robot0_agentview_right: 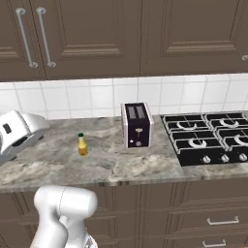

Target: Place the mustard and ketchup from the counter to the top shelf of the fridge. If the existing items in the fridge are on the top shelf, move them to other shelves.

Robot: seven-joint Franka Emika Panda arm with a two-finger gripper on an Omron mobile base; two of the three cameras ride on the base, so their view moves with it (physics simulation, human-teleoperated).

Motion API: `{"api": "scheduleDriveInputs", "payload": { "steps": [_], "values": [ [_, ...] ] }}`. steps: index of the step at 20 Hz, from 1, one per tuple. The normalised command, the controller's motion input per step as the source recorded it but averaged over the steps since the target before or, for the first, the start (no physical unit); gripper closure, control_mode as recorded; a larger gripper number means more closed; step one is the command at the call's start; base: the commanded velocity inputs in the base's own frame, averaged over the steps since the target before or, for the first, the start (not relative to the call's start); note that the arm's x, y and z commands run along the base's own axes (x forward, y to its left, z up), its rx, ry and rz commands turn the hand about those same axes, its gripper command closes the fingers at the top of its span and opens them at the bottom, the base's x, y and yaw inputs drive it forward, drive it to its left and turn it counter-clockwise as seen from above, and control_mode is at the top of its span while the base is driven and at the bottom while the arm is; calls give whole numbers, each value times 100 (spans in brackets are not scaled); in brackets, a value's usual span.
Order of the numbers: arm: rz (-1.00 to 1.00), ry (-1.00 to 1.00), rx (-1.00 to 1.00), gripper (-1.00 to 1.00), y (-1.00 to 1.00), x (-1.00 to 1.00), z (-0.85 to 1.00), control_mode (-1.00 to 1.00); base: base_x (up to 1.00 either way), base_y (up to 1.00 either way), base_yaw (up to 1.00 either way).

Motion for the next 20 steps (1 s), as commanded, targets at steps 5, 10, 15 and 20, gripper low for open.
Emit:
{"api": "scheduleDriveInputs", "payload": {
  "steps": [5,10,15,20],
  "values": [
    [35,6,0,-100,-42,85,-10,-100,0,0,0],
    [31,20,0,-100,-43,99,-26,-100,0,0,0],
    [19,17,2,-100,-12,77,-38,-100,0,0,0],
    [2,7,8,-100,0,37,-39,-100,0,0,0]
  ]
}}
